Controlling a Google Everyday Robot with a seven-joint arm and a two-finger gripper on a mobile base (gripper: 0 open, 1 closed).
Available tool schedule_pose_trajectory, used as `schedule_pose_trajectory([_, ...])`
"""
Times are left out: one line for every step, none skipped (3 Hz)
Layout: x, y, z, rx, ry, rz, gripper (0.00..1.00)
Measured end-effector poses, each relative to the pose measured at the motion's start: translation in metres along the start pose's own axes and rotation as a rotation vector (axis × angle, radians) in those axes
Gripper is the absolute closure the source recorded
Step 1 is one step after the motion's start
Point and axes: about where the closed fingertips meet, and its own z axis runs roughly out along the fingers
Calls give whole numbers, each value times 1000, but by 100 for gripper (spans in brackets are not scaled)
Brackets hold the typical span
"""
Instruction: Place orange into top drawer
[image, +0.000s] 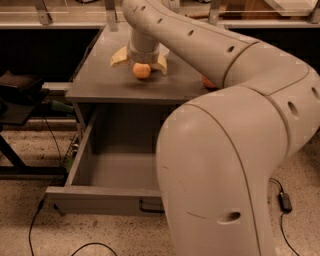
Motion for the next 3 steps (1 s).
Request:
schedule_pose_trajectory([2,0,7,25,10,11,0])
schedule_pose_trajectory([2,2,11,38,10,20,19])
schedule_pose_trajectory([1,1,9,51,-8,21,42])
